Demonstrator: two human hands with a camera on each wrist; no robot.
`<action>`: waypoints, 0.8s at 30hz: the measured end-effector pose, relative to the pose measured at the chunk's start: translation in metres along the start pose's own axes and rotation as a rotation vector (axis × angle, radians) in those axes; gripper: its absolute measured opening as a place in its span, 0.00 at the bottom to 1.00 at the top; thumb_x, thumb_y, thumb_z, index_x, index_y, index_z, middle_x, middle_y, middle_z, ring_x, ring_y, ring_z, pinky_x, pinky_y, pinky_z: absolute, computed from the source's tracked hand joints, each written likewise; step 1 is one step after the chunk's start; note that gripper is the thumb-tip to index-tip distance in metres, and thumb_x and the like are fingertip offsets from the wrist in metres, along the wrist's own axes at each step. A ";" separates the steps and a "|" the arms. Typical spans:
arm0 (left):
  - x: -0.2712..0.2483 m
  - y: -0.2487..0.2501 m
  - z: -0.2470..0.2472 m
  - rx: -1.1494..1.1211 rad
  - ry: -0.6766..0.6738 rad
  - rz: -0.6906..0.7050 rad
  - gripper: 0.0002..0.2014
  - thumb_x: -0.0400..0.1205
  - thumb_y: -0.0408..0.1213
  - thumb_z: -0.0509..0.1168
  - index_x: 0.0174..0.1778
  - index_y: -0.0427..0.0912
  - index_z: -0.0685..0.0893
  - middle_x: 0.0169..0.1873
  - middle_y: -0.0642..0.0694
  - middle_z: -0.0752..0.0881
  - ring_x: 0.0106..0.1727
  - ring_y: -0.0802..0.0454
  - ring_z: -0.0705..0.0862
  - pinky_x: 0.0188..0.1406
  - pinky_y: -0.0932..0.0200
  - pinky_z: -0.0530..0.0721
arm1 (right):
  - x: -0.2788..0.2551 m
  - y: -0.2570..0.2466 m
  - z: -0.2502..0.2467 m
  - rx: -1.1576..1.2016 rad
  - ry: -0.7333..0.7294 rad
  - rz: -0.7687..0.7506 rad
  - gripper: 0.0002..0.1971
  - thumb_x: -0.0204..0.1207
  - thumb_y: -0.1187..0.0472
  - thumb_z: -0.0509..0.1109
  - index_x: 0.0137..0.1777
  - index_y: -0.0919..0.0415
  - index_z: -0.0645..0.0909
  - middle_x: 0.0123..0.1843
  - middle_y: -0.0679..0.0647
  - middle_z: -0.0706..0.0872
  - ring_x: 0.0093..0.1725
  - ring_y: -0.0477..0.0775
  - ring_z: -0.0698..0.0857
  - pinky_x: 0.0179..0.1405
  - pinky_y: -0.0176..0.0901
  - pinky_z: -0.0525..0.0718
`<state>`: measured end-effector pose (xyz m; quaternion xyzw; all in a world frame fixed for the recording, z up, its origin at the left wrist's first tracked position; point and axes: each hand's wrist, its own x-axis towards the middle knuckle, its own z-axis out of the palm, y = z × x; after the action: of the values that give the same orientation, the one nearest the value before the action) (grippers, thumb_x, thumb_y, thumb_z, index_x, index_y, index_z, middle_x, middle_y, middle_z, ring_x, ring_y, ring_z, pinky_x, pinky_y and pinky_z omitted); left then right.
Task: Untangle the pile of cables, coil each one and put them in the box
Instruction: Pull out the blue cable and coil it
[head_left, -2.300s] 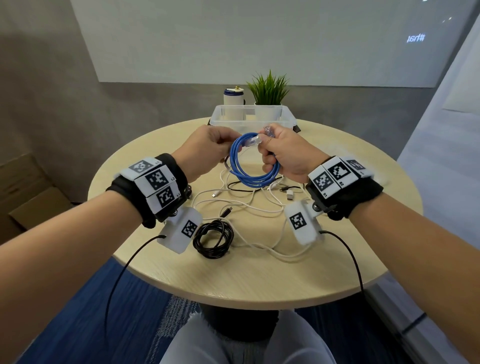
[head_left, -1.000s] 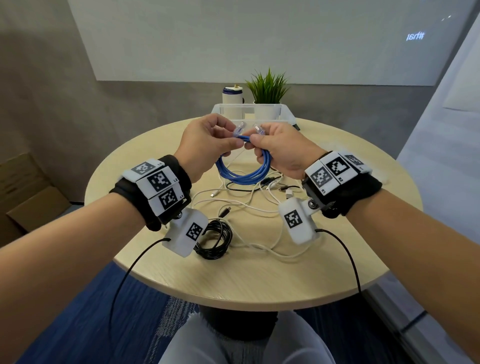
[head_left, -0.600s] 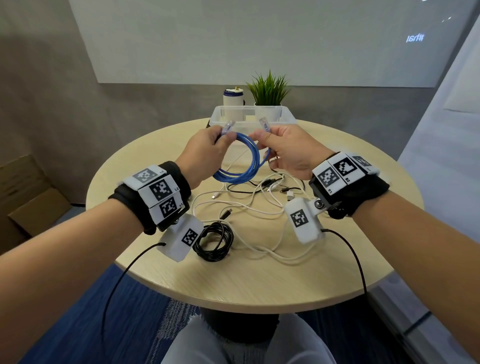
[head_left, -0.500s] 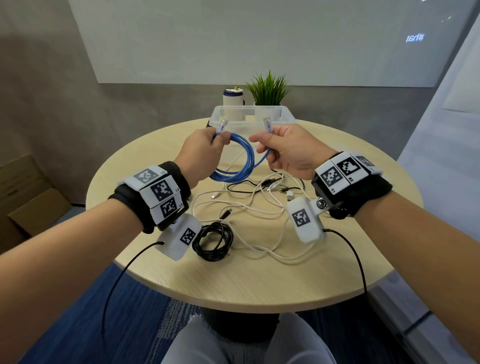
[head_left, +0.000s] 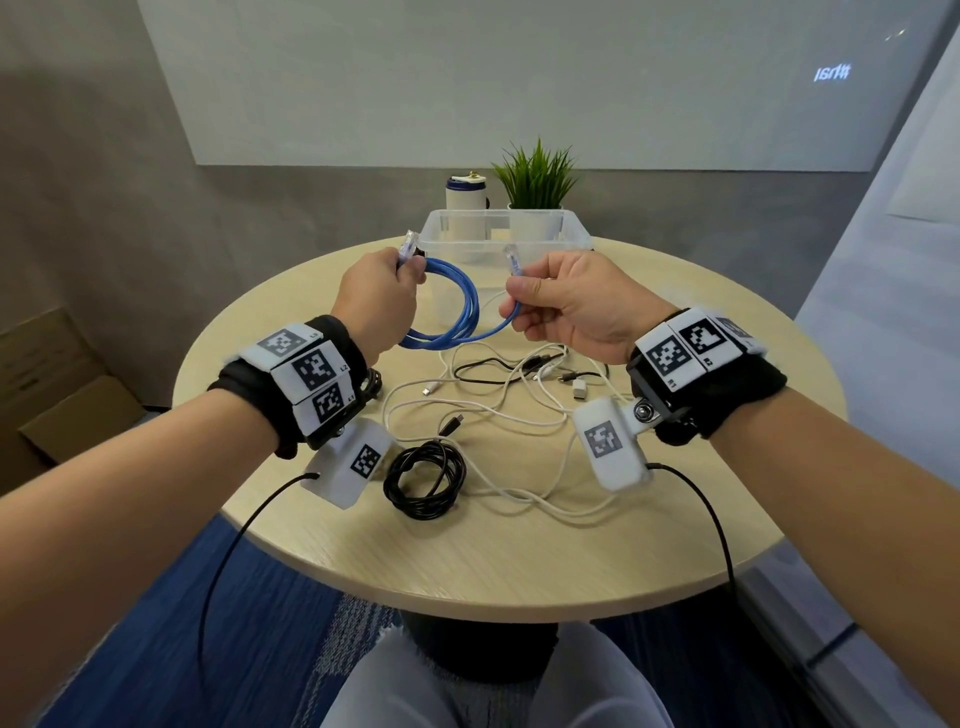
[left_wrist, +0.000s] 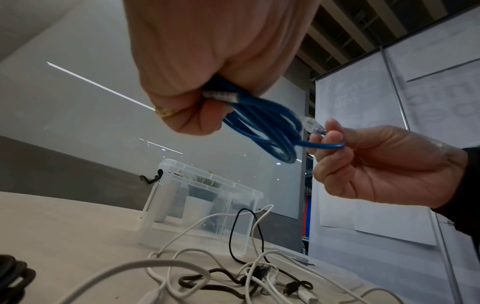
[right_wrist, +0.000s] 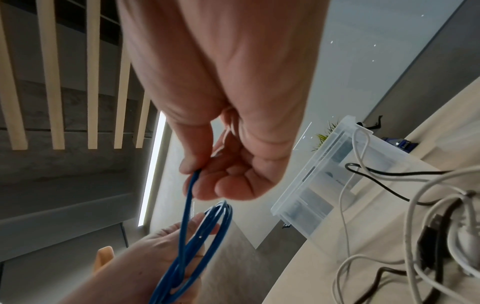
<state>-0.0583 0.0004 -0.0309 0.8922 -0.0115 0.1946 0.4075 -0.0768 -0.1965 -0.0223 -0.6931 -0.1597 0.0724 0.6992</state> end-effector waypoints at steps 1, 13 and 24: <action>-0.001 0.000 0.000 0.003 -0.003 0.009 0.16 0.88 0.45 0.50 0.55 0.40 0.80 0.31 0.49 0.75 0.29 0.53 0.73 0.25 0.60 0.71 | 0.001 0.001 0.000 0.003 0.011 0.011 0.04 0.80 0.69 0.66 0.44 0.63 0.76 0.31 0.56 0.88 0.26 0.49 0.84 0.27 0.38 0.83; -0.019 0.022 0.007 -0.196 -0.110 0.195 0.13 0.88 0.44 0.53 0.48 0.44 0.80 0.25 0.49 0.73 0.28 0.50 0.73 0.32 0.53 0.76 | 0.010 0.006 0.006 -0.274 0.018 0.178 0.12 0.82 0.72 0.61 0.45 0.60 0.84 0.39 0.61 0.81 0.25 0.46 0.65 0.19 0.32 0.65; -0.018 0.017 0.013 -0.161 -0.114 0.156 0.16 0.88 0.44 0.53 0.55 0.36 0.80 0.27 0.48 0.72 0.31 0.49 0.71 0.41 0.41 0.82 | 0.004 -0.007 0.001 -0.017 -0.026 0.139 0.09 0.81 0.68 0.61 0.50 0.62 0.83 0.43 0.59 0.87 0.38 0.49 0.81 0.36 0.39 0.75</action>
<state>-0.0731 -0.0225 -0.0326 0.8626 -0.1195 0.1730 0.4601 -0.0744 -0.1942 -0.0151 -0.7073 -0.1206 0.1285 0.6846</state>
